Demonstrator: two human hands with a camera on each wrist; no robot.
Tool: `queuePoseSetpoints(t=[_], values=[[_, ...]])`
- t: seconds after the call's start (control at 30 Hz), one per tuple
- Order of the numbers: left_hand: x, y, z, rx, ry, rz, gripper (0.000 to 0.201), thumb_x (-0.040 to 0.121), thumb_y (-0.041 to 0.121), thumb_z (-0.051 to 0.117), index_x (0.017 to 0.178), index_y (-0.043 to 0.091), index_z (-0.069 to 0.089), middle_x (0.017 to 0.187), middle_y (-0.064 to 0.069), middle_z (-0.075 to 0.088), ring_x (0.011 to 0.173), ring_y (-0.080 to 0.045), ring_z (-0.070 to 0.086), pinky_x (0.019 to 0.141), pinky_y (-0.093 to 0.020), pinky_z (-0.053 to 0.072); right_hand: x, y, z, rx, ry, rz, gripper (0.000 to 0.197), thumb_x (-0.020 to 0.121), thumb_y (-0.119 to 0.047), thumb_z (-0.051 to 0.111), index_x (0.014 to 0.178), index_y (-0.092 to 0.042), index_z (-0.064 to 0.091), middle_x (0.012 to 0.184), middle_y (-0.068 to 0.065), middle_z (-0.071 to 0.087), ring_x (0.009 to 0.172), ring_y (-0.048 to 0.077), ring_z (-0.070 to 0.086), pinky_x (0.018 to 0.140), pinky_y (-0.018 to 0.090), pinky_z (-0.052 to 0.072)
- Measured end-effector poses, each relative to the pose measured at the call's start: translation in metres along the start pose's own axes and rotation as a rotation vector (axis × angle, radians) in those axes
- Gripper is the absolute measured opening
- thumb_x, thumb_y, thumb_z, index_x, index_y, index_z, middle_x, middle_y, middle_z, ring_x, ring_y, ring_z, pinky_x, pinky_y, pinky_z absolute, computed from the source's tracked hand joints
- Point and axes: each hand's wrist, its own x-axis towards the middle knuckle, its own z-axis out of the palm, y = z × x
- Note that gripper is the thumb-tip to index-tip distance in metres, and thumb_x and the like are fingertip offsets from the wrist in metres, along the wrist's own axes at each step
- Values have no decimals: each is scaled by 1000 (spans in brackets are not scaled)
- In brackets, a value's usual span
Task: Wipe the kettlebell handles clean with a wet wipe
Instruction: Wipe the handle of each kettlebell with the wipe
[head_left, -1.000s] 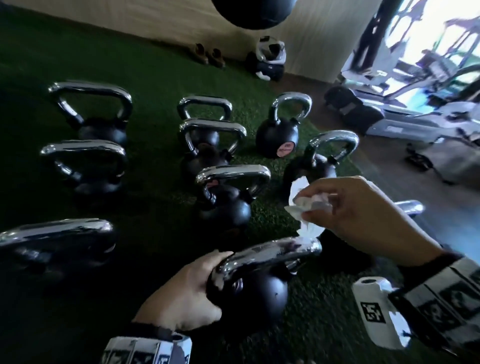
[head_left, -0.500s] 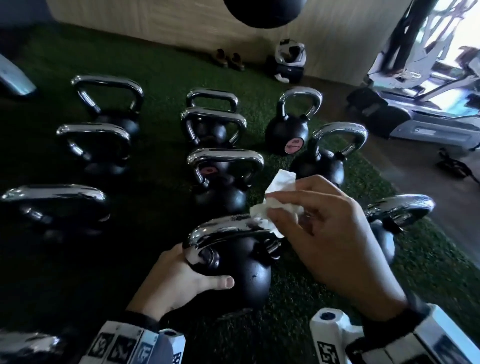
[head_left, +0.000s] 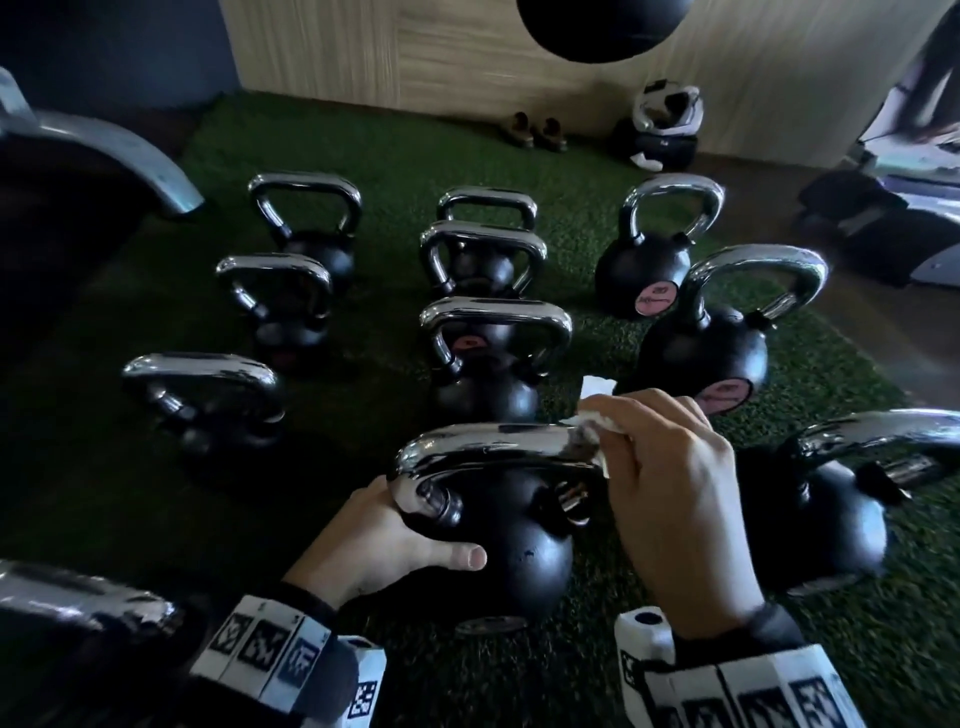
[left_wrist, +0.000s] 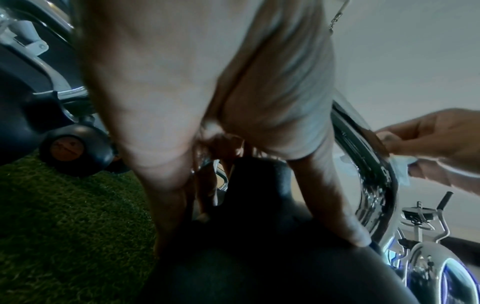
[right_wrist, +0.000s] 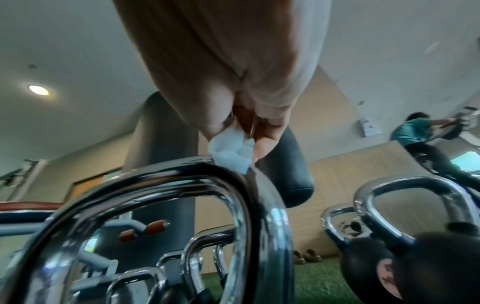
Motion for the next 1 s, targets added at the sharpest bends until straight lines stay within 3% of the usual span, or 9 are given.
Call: queuePoseSetpoints(t=[0.1,0.2,0.27,0.43,0.6,0.67,0.77,0.87,1.0], values=[[4,-8,3,19,30,32,89,34,85,87,114,51,70,125,24,65,118,4,59,108,-30,49,-8,-9,4,10,45,-32,25,90,6,67,107,-9,77,99,1,70,90,21,58,85,18,42],[6,-13,6,16,34,60,93,34,88,85,118,53,68,131,24,63,123,2,58,111,-34,48,-24,-14,8,19,92,-40,27,93,2,61,113,-7,77,104,2,70,95,20,59,93,15,43],[5,-12,5,7,27,56,91,37,85,87,119,51,67,133,24,61,125,3,55,113,-32,45,-31,1,8,76,137,57,29,92,7,65,112,-10,78,104,-1,72,95,18,65,88,20,50],[3,-11,6,-40,29,32,89,36,78,90,116,44,69,122,24,66,116,5,60,107,-26,47,-37,13,2,294,162,294,30,89,5,71,107,-18,80,102,-14,74,91,-10,67,75,1,45],[1,-8,6,-85,47,37,80,37,70,94,110,47,72,115,26,70,109,10,62,92,-15,46,-53,16,5,431,166,383,43,85,9,72,112,-24,77,106,-15,76,96,-1,72,82,14,55],[-2,-3,5,-101,54,58,77,37,68,95,108,54,71,110,37,68,106,17,60,90,-12,45,-59,29,12,542,130,525,40,89,4,72,110,-30,76,104,-13,78,98,6,74,87,26,60],[-6,0,7,-116,81,116,77,44,57,97,115,57,67,109,56,55,104,31,51,94,-7,40,-66,41,24,659,21,721,29,93,-4,70,114,-23,77,101,-9,80,100,11,74,94,44,60],[-13,5,8,-83,109,108,86,53,53,95,130,48,58,108,63,46,101,39,43,86,7,33,-71,37,28,675,-55,771,25,95,-10,69,115,-22,77,102,-11,80,99,8,75,86,30,62],[-28,21,8,77,119,-14,79,58,65,87,126,48,51,99,33,62,90,21,51,75,2,39,-76,41,24,599,-71,762,20,93,-17,73,111,-20,80,97,-13,80,92,2,75,85,31,62]])
